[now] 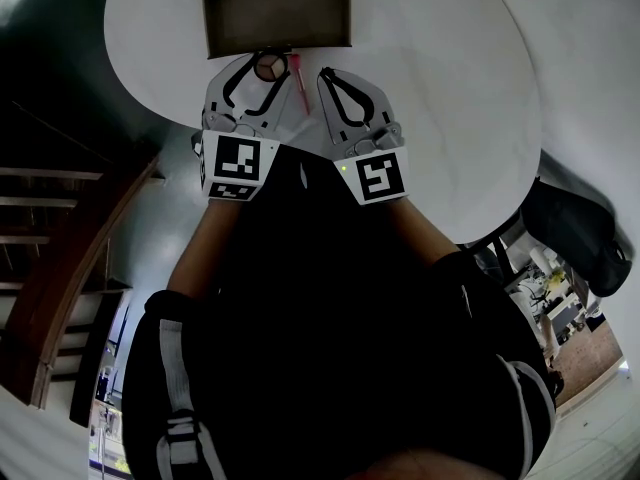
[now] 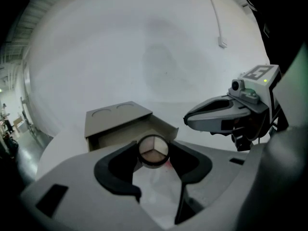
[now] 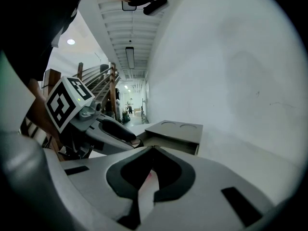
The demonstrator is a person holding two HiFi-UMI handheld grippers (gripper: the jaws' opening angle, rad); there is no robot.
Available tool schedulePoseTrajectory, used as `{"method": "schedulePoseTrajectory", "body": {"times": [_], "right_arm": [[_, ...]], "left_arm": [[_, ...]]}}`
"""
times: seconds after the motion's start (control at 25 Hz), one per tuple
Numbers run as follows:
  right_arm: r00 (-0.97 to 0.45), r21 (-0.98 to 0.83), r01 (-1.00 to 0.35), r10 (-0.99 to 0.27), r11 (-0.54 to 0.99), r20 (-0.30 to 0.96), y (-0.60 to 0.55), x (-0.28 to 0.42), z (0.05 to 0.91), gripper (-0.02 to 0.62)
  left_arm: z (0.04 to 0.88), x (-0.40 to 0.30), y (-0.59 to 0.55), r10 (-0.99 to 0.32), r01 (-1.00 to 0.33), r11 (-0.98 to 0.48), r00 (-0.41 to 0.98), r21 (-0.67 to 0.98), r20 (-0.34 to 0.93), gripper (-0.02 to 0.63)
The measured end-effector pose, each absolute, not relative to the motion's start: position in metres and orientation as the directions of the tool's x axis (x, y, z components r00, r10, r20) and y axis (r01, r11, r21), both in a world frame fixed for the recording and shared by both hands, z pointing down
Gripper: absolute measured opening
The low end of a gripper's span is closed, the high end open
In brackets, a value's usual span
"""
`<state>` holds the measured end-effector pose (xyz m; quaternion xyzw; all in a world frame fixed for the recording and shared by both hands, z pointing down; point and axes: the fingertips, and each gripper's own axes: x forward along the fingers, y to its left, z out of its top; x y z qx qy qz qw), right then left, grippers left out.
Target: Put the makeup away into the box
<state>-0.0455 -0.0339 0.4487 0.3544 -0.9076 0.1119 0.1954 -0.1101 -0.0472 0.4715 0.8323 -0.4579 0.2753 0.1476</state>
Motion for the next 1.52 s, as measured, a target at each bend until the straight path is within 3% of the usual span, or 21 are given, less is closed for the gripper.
{"method": "schedulePoseTrajectory", "body": {"times": [0.68,1.52], "right_arm": [[-0.659,-0.070,-0.698,-0.602,0.712,0.450,-0.072,-0.046,0.455,0.023],[-0.646,-0.072,-0.708,-0.603,0.703,0.467,-0.097,-0.053,0.468,0.023]], "left_arm": [[0.470,-0.118,-0.117,-0.692,-0.836,-0.547,0.423,-0.042,0.585,0.215],[0.522,-0.122,-0.137,-0.553,-0.831,-0.556,0.372,0.002,0.745,0.215]]}}
